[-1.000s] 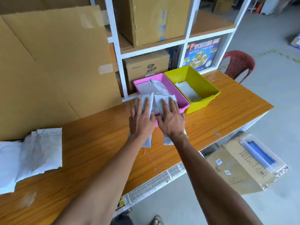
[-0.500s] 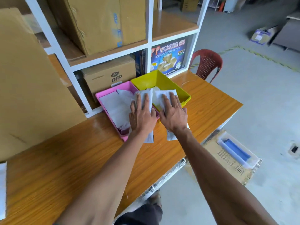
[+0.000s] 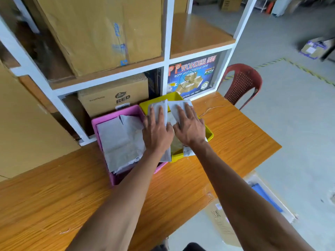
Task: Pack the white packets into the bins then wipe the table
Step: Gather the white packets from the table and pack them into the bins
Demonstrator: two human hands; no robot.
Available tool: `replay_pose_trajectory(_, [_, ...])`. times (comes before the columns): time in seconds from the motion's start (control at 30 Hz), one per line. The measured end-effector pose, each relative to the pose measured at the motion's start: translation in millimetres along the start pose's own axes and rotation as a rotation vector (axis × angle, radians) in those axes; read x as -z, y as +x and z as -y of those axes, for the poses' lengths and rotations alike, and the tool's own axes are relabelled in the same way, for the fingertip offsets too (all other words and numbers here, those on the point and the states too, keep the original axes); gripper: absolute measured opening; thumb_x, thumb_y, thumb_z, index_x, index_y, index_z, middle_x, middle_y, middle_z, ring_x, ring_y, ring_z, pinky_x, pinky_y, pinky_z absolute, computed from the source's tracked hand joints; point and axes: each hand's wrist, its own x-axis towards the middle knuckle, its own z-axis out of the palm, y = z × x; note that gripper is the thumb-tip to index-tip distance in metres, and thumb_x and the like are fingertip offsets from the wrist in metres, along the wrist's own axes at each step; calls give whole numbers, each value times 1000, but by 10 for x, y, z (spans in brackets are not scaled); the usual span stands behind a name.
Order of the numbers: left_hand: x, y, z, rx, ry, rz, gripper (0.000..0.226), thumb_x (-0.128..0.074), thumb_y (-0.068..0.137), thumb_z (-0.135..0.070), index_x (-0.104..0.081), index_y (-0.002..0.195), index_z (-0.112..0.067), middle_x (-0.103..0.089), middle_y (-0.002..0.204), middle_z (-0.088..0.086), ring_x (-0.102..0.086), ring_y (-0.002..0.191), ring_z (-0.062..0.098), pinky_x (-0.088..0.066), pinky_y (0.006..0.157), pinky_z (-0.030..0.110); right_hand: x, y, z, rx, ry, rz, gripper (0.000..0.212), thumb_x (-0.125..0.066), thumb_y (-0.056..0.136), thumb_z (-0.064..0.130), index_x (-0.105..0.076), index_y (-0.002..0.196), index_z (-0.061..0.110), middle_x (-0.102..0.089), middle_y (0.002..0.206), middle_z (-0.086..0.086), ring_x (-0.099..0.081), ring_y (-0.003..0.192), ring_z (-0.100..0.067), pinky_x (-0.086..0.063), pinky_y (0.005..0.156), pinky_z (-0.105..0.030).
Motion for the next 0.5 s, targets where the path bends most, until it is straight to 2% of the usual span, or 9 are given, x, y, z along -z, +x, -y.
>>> replay_pose_trajectory(0.33, [-194,383,-217,131,49,18,71,-43,105,-44,-15,169,-31,-11,177,6,-22,155,39,-39,116,55,-192,571,-432,93,39,86,75,-49,99,45,-18,165,32,-12,176,-4,-16,161,-26,-38,112,-59])
replay_pose_trajectory(0.5, [-294,497,-273,258,57,-21,70,-28,103,-49,-13,169,-31,-13,176,9,-22,157,38,-38,120,56,-376,870,-473,214,100,145,73,-50,98,46,-23,164,32,-16,175,-4,-17,160,-27,-37,114,-59])
